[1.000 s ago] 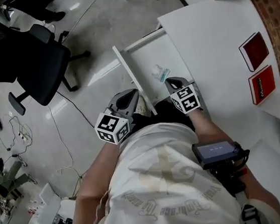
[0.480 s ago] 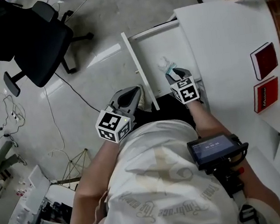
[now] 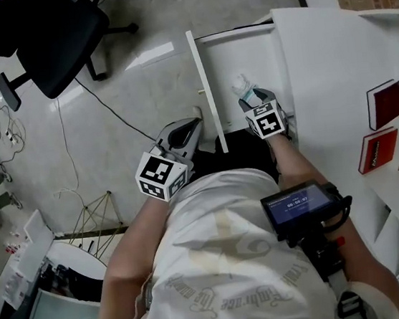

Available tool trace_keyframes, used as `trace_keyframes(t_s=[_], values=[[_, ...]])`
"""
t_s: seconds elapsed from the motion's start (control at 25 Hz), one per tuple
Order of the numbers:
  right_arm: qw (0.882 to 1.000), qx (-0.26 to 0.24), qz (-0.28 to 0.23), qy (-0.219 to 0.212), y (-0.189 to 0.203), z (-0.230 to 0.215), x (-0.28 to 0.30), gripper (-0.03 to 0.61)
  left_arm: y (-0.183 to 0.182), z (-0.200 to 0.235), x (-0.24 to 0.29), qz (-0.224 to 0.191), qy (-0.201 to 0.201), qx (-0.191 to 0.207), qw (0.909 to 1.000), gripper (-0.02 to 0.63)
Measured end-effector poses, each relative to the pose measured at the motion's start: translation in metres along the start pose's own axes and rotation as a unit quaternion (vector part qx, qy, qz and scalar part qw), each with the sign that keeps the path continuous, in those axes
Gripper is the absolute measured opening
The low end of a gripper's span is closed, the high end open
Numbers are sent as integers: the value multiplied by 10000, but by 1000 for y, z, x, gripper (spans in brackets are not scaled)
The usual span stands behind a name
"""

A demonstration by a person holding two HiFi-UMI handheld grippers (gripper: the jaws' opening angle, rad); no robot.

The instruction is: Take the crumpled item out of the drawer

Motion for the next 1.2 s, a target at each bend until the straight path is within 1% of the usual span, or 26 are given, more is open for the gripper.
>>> trace_keyframes(t_s=[0.2,0.36,0.64,0.88,1.2], values=[[9993,-288,228,-74,-9,-5,19,278,3,9,-6,-33,-180,-157,9997,20],[9973,-564,438,-160,-11,-6,36,301,3,12,-10,-121,-319,-302,9990,20],[9951,-732,620,-222,-12,-10,61,305,7,17,-11,-184,-472,-454,9977,20],[9917,-914,874,-243,-7,-13,73,307,8,18,-12,-210,-568,-537,9967,20],[9884,-984,1134,-247,0,-13,77,305,9,17,-16,-162,-636,-593,9961,20]])
Point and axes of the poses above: the fingertips, and each gripper's own axes: x forward along the fingers, z to its left, y out of its underside, the point moved 7 cm from there along -x, backward along the fingers, and after that the axes turned 10 degrees about -x, right-handed, at the moved point
